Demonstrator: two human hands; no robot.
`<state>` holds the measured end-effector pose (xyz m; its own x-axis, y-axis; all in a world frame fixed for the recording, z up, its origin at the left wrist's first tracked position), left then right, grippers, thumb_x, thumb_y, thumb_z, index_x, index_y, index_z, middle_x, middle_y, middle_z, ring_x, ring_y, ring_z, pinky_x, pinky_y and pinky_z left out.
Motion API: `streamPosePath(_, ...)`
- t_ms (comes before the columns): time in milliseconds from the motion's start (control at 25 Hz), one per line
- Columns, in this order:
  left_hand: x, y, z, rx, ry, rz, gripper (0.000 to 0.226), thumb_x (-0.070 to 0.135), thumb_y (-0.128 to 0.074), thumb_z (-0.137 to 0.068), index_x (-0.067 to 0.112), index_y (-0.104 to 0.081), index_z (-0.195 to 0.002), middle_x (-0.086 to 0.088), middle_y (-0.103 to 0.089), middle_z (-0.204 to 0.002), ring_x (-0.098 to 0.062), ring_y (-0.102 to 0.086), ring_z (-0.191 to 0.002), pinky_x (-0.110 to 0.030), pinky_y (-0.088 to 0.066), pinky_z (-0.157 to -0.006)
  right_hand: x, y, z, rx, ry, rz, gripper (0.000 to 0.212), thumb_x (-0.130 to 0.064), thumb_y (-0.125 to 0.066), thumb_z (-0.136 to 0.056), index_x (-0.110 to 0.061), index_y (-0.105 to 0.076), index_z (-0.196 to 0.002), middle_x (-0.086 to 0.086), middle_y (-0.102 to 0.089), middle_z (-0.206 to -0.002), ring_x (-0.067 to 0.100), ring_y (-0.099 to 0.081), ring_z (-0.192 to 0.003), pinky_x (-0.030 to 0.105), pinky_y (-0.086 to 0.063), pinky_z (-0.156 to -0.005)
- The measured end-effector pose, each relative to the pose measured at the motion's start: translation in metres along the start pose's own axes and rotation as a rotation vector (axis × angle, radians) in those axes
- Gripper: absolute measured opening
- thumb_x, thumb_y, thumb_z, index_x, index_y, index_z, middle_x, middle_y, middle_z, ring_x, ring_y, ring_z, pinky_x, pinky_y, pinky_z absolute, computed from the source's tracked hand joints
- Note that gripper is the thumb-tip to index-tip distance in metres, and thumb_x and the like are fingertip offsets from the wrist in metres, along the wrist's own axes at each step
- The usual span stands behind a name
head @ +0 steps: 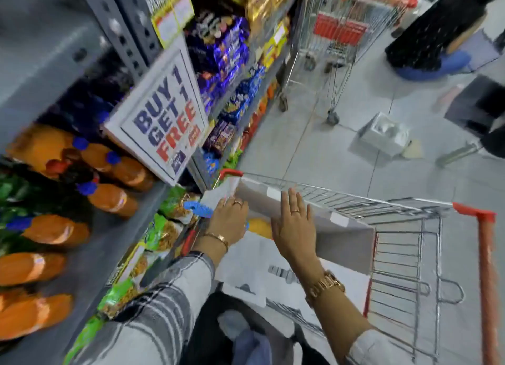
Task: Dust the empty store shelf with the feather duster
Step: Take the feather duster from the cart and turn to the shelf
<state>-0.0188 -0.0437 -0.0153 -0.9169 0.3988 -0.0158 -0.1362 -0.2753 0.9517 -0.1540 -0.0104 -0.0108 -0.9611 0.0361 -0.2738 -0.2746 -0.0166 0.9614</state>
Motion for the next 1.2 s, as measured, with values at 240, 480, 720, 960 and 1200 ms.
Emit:
streamPosePath(240, 0.0, -0.067, -0.025, -0.385, 0.109, -0.203, 0.034, 0.016, -0.038, -0.096, 0.016, -0.056, -0.125, -0.004, -0.055, -0.131, -0.024, -0.038, -0.128, -0.042, -0.024, -0.11, 0.022, -0.029, 0.017, 0.016, -0.033, 0.032, 0.054, -0.023, -0.048, -0.084, 0.006, -0.046, -0.13, 0.024, -0.045, -0.136, 0.039, -0.039, -0.126, 0.058, -0.029, -0.1)
streamPosePath(480, 0.006, -0.048, -0.035, -0.392, 0.047, -0.277, 0.034, 0.016, -0.037, -0.097, 0.016, -0.056, -0.125, -0.003, -0.055, -0.132, -0.022, -0.047, -0.123, -0.034, -0.036, -0.099, 0.024, -0.022, 0.011, 0.023, -0.007, 0.054, 0.054, -0.021, -0.045, -0.085, 0.006, -0.043, -0.132, 0.023, -0.041, -0.139, 0.039, -0.035, -0.129, 0.057, -0.025, -0.102)
streamPosePath(720, -0.018, 0.049, -0.01, -0.416, -0.075, -0.247, 0.033, 0.013, -0.044, -0.094, 0.01, -0.057, -0.124, -0.007, -0.058, -0.128, -0.026, -0.058, -0.115, -0.034, -0.046, -0.086, 0.003, 0.035, -0.006, 0.056, -0.033, 0.06, 0.056, -0.016, -0.053, -0.087, 0.005, -0.038, -0.136, 0.023, -0.034, -0.144, 0.038, -0.027, -0.133, 0.053, -0.016, -0.107)
streamPosePath(960, -0.033, 0.241, 0.058, -0.22, -0.083, -0.134, 0.032, 0.029, -0.045, -0.092, 0.008, -0.063, -0.108, -0.01, -0.066, -0.113, -0.027, -0.062, -0.104, -0.034, -0.042, -0.074, -0.06, 0.154, -0.007, 0.273, 0.01, -0.01, 0.064, -0.044, -0.019, -0.097, 0.004, -0.053, -0.123, 0.023, -0.053, -0.129, 0.04, -0.048, -0.118, 0.055, -0.034, -0.096)
streamPosePath(1200, -0.08, 0.461, 0.161, 0.182, 0.099, -0.213, 0.054, 0.066, -0.044, -0.082, 0.015, -0.048, -0.065, -0.004, -0.064, -0.082, -0.026, -0.064, -0.082, -0.029, -0.039, -0.062, -0.162, 0.322, -0.014, 0.544, 0.154, -0.144, 0.073, -0.053, -0.009, -0.098, -0.001, -0.053, -0.125, 0.022, -0.052, -0.13, 0.038, -0.051, -0.116, 0.056, -0.034, -0.092)
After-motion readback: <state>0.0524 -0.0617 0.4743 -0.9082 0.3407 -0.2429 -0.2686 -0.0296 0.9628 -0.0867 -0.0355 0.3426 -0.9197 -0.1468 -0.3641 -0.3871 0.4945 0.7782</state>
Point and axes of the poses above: each hand's wrist, its own z-axis away from the middle knuckle, its own y-axis out of the back of the hand, x = y × z, the point moved 5 cm from there along -z, towards the middle knuckle
